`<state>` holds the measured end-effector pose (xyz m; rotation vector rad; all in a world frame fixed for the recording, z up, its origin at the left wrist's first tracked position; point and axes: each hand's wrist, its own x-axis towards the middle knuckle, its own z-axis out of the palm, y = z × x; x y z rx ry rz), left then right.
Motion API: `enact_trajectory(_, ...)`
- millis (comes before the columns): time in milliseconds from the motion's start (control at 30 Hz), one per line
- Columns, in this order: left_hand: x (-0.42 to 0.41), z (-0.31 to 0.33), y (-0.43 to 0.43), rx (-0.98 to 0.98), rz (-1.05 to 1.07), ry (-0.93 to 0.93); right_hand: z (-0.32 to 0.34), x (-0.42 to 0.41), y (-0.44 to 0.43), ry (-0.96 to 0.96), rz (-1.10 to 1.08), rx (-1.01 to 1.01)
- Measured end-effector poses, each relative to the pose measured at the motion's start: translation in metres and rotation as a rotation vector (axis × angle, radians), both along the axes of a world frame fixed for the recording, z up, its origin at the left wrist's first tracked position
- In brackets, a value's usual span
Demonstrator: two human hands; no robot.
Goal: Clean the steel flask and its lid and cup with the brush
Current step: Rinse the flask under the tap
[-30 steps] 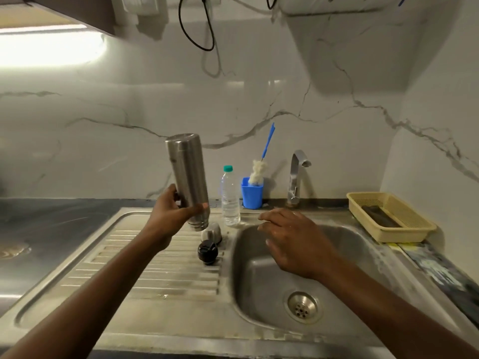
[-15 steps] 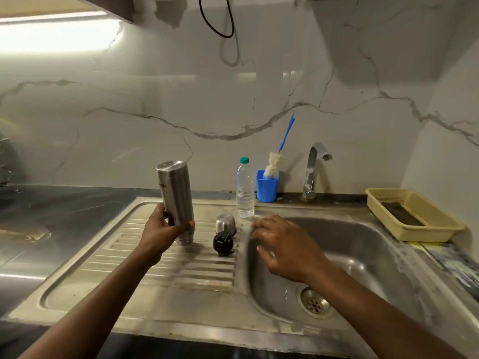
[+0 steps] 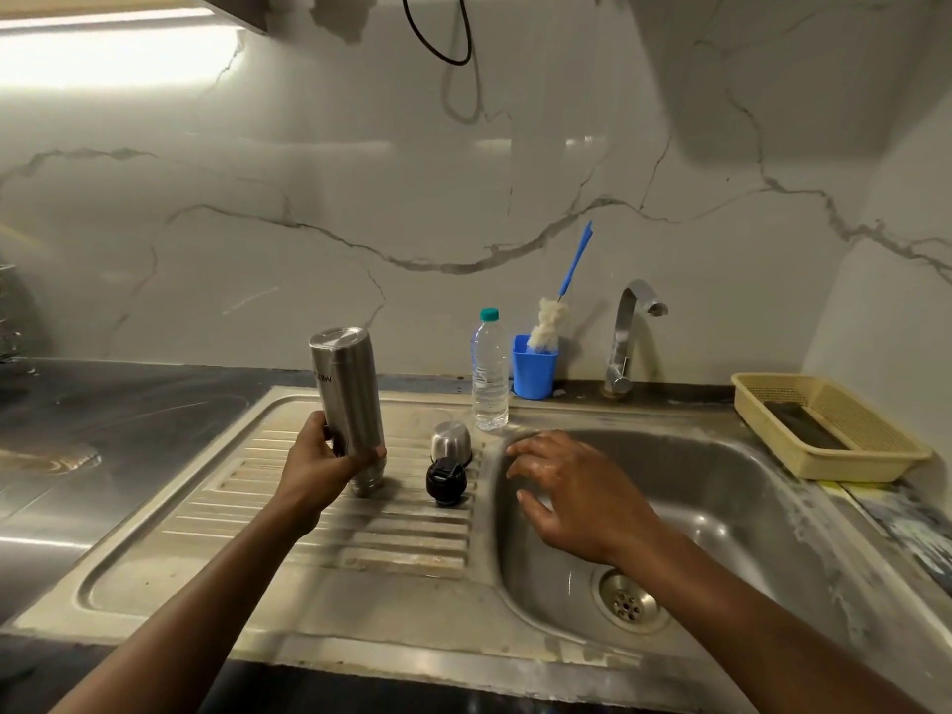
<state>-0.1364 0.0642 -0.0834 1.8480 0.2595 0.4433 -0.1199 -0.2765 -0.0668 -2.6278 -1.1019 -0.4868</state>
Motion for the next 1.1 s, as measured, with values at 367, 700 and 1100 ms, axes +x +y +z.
enact_trajectory(367, -0.002, -0.003, 0.003, 0.044, 0.003, 0.058, -0.001, -0.001, 0.005, 0.025, 0.001, 0.015)
enact_trajectory(700, -0.043, -0.005, -0.041, 0.374, 0.266, -0.181, 0.001, -0.001, 0.003, 0.039, 0.005, 0.036)
enact_trajectory(1100, -0.01, -0.012, -0.106, 0.676, -0.061, 0.013, 0.005, -0.008, -0.005, 0.057, -0.033, 0.052)
